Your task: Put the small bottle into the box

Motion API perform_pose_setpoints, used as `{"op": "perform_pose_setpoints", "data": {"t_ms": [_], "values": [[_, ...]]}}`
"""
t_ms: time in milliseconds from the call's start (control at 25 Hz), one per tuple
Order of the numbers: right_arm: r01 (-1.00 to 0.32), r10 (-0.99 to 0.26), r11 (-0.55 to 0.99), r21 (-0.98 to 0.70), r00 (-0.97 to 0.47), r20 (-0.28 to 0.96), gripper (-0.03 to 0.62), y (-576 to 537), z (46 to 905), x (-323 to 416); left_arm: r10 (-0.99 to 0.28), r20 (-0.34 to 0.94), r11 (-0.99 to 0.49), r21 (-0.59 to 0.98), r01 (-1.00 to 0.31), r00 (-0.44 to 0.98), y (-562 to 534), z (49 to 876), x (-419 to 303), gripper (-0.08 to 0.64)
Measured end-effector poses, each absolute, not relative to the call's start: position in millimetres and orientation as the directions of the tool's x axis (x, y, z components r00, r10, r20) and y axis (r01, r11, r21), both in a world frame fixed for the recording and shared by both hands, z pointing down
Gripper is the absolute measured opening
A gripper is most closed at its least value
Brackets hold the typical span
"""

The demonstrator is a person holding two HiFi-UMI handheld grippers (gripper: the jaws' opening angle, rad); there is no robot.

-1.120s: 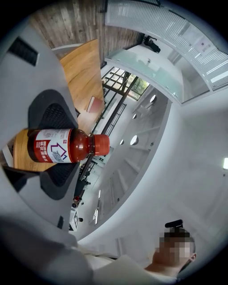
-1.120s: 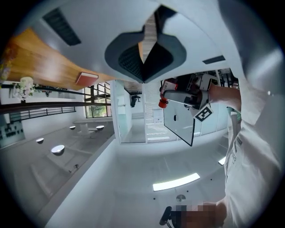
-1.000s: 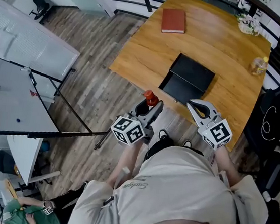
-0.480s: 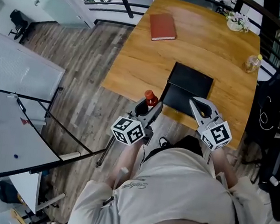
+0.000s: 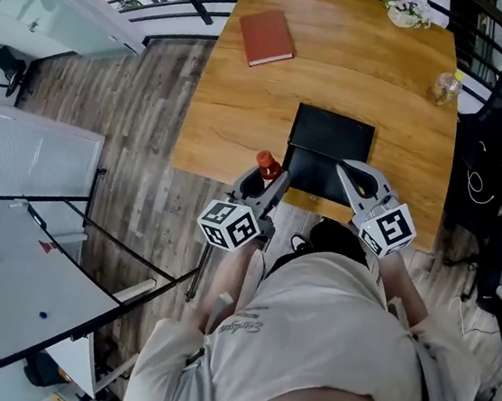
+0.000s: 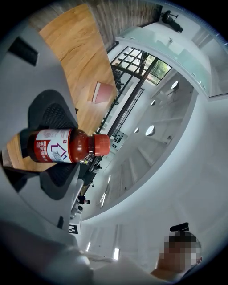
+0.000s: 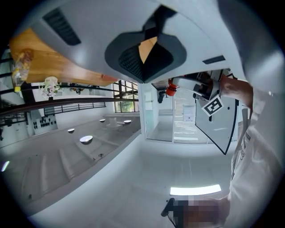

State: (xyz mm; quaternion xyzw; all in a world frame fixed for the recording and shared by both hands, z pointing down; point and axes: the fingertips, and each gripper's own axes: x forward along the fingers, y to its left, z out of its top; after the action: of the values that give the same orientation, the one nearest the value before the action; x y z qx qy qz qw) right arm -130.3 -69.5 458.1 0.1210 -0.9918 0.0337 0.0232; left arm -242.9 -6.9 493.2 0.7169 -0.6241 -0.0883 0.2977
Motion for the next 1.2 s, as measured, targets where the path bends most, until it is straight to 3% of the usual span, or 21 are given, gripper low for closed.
{"op": "perform_pose_setpoints", "data": {"t_ms": [400,680,1200], "values": [[-0.275,-0.276,0.959,-0.063,-0.961,-0.012,-0.005,-153.0,452.6,-127.2,-0.92,0.278,-0.125,0.456,-0.881,0.275,-87.8,478.0,-224.2,0.227],[-0.308,-0.309,0.945,-0.112,-0.951,0.008,-0.005,-189.8,473.5,-101.6,-0.893,0.316,-0.168,0.428,-0.888,0.322,-133.7,485.8,-198.7,0.227],[-0.388,-0.379,0.906,-0.167,-0.921,0.083,-0.005,-216.9,508.5,-71.3,-0.793,0.519,-0.031,0.488,-0.872,0.319,-149.9,557.4,-195.8,0.228]]}}
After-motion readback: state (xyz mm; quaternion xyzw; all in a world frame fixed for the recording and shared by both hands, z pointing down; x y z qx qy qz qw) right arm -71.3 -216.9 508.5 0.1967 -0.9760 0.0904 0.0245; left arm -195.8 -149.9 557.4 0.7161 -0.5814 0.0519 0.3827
